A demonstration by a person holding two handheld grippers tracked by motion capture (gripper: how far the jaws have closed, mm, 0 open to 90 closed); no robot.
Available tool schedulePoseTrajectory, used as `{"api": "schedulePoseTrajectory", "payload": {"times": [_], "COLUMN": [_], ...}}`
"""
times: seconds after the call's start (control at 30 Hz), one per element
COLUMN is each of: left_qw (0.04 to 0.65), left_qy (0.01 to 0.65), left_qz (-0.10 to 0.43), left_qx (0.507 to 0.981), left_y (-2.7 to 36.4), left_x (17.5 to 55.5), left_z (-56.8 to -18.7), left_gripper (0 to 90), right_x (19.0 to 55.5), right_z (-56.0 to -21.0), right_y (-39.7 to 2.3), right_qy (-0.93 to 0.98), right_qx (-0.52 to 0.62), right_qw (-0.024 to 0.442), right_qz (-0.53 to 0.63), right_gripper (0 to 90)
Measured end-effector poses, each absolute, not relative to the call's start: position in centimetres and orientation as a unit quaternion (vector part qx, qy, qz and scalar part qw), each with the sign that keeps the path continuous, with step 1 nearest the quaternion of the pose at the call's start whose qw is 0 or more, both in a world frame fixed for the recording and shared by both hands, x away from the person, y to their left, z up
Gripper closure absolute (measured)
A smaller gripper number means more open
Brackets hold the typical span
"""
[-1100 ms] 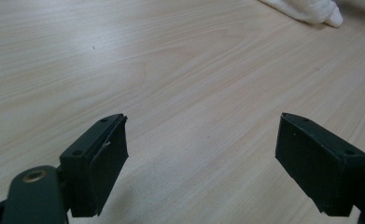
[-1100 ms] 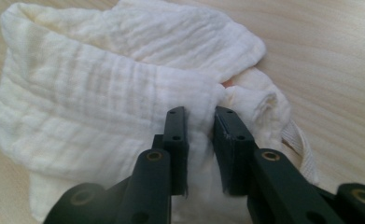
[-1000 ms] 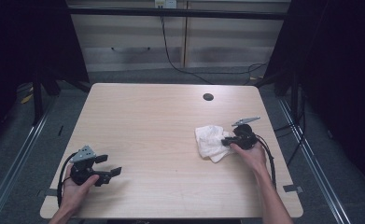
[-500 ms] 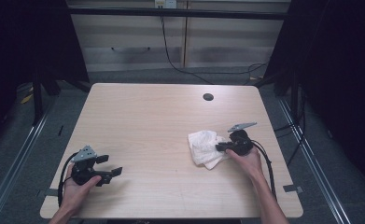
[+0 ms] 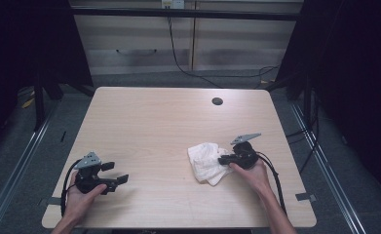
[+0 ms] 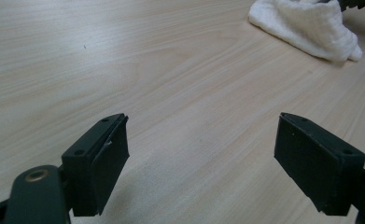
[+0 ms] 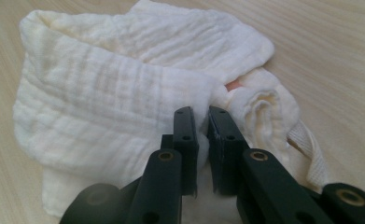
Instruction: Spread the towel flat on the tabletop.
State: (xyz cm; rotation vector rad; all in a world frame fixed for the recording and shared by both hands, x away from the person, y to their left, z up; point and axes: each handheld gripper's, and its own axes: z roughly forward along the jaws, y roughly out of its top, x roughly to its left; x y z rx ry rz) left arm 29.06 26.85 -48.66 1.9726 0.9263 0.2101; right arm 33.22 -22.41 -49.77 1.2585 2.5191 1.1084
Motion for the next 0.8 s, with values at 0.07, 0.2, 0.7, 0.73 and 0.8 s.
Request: {"api": "schedulePoseTrajectory", "payload": {"times": [0.07,0.2,0.7,0.73,0.8], "left_qw": [0.456,0.458,0.454,0.454,0.454], "left_qy": [0.376,0.382,0.383,0.383,0.383], "left_qz": [0.085,0.084,0.091,0.090,0.089], "left_qx": [0.802,0.799,0.799,0.799,0.800], "left_y": [26.8,26.5,26.4,26.4,26.4], "left_x": [29.1,29.3,29.3,29.3,29.3], "left_z": [-48.7,-48.7,-48.7,-48.7,-48.7], "left_gripper": [17.5,20.2,21.7,21.7,21.7], "right_x": [33.0,32.6,30.4,30.3,30.3], "right_z": [-49.8,-49.8,-49.7,-49.7,-49.7], "right_y": [-22.2,-21.6,-18.7,-18.6,-18.4], "right_qy": [0.830,0.837,0.852,0.853,0.853], "right_qx": [0.414,0.403,0.367,0.366,0.364], "right_qw": [0.053,0.052,0.057,0.058,0.056], "right_qz": [0.369,0.367,0.369,0.368,0.369], "right_gripper": [82.0,82.0,81.5,81.4,81.4]}}
